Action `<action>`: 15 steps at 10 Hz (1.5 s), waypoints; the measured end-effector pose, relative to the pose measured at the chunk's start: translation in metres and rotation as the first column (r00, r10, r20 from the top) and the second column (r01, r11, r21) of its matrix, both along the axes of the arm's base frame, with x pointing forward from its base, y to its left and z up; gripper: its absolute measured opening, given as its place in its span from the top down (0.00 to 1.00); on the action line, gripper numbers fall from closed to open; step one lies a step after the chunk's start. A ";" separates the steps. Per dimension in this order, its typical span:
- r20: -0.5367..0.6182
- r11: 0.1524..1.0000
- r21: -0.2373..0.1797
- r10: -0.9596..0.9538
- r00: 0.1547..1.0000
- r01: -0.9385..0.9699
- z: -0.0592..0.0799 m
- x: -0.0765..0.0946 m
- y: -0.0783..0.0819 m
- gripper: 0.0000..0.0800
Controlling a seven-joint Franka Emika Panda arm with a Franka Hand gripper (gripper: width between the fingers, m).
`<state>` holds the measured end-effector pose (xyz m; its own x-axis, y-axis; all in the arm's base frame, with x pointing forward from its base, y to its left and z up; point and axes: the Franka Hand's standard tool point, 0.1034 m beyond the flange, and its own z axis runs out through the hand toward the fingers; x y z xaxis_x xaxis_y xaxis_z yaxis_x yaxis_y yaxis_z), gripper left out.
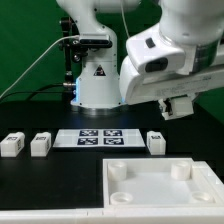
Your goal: Assemble one leg
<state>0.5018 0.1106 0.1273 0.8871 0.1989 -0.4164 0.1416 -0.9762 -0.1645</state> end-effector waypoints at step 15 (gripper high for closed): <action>0.758 0.994 0.100 -0.105 0.644 0.045 0.009 0.137 -0.017 0.64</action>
Offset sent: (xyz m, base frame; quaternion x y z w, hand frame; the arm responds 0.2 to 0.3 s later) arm 0.0000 0.0000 0.0000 0.0000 0.1790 0.0000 0.9838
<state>0.6391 0.0939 0.1359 0.8984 0.1173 0.4233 0.1733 -0.9802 -0.0961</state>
